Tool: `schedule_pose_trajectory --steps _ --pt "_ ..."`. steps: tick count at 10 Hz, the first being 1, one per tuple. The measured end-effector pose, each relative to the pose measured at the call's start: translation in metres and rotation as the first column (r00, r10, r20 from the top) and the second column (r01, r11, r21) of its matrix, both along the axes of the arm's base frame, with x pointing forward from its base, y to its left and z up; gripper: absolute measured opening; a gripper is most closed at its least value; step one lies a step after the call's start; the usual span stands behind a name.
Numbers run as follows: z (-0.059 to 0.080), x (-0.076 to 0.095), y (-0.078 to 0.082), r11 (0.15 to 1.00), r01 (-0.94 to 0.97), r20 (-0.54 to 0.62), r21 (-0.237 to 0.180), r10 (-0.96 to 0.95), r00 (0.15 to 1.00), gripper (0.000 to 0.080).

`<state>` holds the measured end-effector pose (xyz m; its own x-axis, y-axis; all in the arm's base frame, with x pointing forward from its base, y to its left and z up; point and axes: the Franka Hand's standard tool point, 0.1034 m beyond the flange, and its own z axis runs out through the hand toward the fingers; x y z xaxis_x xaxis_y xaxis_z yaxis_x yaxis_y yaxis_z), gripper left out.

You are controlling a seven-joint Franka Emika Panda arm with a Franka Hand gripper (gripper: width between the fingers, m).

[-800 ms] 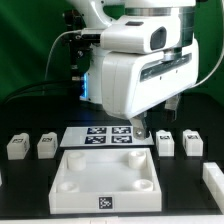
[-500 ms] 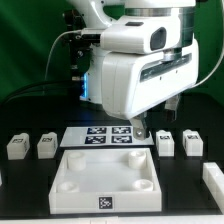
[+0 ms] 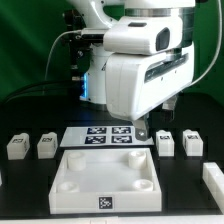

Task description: Assemble one leg

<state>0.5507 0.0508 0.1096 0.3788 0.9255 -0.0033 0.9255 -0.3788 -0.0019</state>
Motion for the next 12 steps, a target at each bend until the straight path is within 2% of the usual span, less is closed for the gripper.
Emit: schedule_pose_trajectory --steps 2,4,6,8,9,12 --pt "-0.010 -0.037 -0.016 0.975 -0.223 -0.006 0.000 0.223 0.975 0.0650" --pt "-0.031 -0.075 -0.035 0.892 -0.452 -0.012 0.011 0.452 0.892 0.0650" --pt "-0.060 -0.105 -0.059 0.902 -0.430 -0.014 0.026 0.431 0.902 0.0650" --pt "-0.087 -0.119 -0.074 0.919 -0.392 -0.010 0.038 0.393 0.919 0.0650" --pt "-0.098 -0.120 -0.077 0.925 -0.376 -0.018 0.047 0.377 0.926 0.0650" --pt "-0.101 -0.121 -0.078 0.927 -0.371 -0.022 0.051 0.373 0.928 0.0650"
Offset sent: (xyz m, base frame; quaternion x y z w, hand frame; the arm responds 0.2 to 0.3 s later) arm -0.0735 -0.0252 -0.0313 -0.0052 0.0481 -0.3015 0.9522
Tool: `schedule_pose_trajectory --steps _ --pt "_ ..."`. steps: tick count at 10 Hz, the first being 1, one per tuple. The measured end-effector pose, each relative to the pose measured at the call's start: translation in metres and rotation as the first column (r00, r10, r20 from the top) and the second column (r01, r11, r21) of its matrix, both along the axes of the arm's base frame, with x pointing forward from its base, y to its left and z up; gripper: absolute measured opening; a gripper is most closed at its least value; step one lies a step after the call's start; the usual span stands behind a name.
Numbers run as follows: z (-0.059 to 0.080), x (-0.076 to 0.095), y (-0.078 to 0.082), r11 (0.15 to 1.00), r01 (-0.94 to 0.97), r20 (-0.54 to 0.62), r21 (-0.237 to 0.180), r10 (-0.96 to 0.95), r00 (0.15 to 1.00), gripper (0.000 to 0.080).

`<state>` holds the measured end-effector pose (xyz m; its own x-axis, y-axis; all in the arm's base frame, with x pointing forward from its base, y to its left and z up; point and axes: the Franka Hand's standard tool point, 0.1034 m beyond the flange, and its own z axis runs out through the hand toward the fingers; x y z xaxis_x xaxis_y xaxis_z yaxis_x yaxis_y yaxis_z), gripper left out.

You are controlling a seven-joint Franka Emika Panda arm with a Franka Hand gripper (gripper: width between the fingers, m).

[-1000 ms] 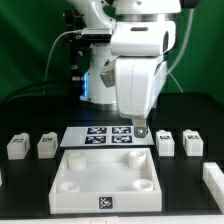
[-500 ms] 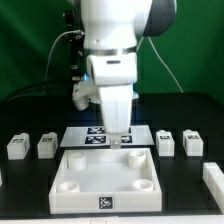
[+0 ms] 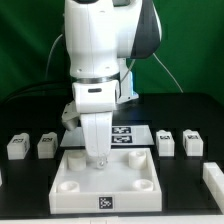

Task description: Assemble one leg

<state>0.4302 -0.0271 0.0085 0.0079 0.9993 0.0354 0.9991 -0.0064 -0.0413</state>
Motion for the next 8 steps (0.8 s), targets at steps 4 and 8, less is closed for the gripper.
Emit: schedule_pose_trajectory --steps 4,8 --pt "-0.0006 -0.0004 -0.0001 1.000 0.000 -0.001 0.000 0.000 1.000 0.0195" --pt "-0.0001 0.0008 -0.0004 1.000 0.001 0.004 0.000 -0.001 1.000 0.0057"
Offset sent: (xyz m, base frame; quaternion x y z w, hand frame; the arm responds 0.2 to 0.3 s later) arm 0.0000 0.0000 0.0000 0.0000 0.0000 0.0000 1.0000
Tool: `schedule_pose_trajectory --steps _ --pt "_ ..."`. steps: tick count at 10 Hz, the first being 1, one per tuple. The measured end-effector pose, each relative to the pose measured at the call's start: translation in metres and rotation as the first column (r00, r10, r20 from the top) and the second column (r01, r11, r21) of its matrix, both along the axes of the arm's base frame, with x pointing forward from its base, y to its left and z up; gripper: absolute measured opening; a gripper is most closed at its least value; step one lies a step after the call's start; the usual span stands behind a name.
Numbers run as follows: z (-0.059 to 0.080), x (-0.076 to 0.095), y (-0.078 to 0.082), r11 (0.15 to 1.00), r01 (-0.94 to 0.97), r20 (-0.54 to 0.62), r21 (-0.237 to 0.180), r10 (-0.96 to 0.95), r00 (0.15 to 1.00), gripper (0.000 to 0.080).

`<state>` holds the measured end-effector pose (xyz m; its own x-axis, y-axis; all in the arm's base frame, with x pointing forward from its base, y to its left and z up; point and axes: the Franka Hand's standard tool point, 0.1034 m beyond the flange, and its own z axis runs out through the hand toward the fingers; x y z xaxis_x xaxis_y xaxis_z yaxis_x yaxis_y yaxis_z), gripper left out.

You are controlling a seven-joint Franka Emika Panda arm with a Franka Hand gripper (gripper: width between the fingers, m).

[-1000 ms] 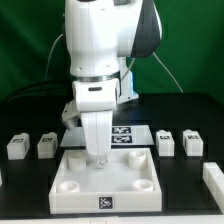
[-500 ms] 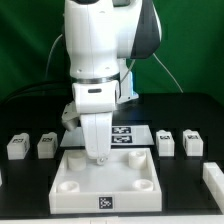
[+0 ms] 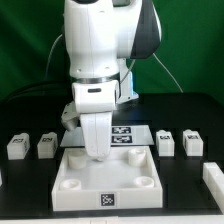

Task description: Assemble one leg

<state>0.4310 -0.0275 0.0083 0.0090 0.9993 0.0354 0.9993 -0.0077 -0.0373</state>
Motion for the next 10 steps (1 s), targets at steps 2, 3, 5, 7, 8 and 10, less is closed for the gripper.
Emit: schedule_pose_trajectory --steps 2,3,5,7,8,10 --pt "0.000 0.000 0.000 1.000 0.000 0.000 0.000 0.000 1.000 0.0057" --pt "0.000 0.000 0.000 1.000 0.000 0.000 0.000 0.000 1.000 0.0057" --pt "0.000 0.000 0.000 1.000 0.000 0.000 0.000 0.000 1.000 0.0058" --pt "0.000 0.014 0.009 1.000 0.003 0.015 0.007 -0.003 1.000 0.0058" --pt "0.000 0.022 0.017 1.000 -0.003 0.022 0.013 0.002 1.000 0.0058" --pt "0.000 0.037 0.044 0.999 -0.024 0.040 0.034 0.022 0.999 0.0058"
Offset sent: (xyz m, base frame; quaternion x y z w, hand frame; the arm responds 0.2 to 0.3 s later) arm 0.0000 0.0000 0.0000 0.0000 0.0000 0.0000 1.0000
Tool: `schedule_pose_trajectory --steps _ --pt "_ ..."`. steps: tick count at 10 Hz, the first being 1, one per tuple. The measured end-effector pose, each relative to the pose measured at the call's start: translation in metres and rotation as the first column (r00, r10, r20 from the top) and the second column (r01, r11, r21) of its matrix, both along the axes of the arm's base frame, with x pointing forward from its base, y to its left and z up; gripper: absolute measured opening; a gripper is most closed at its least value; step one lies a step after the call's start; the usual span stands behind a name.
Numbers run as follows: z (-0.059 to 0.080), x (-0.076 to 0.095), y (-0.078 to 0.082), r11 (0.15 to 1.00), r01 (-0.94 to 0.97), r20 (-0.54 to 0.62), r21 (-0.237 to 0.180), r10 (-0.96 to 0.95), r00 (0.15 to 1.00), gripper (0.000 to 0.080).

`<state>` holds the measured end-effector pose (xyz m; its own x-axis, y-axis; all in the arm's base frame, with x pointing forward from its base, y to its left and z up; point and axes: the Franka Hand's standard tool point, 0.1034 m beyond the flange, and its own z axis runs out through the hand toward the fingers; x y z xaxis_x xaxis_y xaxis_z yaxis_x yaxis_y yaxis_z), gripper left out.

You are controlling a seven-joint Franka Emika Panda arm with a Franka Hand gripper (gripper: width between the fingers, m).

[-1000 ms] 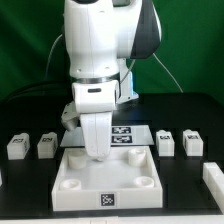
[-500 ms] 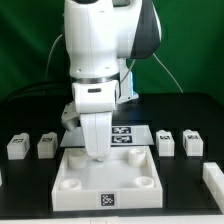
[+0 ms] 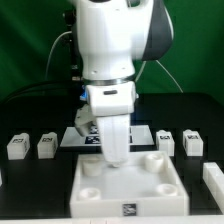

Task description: Assemble one leg

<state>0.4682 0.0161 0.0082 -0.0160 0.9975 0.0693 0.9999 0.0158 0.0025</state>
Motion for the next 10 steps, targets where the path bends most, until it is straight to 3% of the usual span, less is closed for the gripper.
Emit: schedule_pose_trajectory --steps 5,10 --pt "0.001 0.027 0.039 0.999 0.043 0.022 0.032 -0.044 0.999 0.0058" --pt "0.000 0.028 0.040 0.998 0.059 -0.054 0.014 -0.058 0.997 0.0061"
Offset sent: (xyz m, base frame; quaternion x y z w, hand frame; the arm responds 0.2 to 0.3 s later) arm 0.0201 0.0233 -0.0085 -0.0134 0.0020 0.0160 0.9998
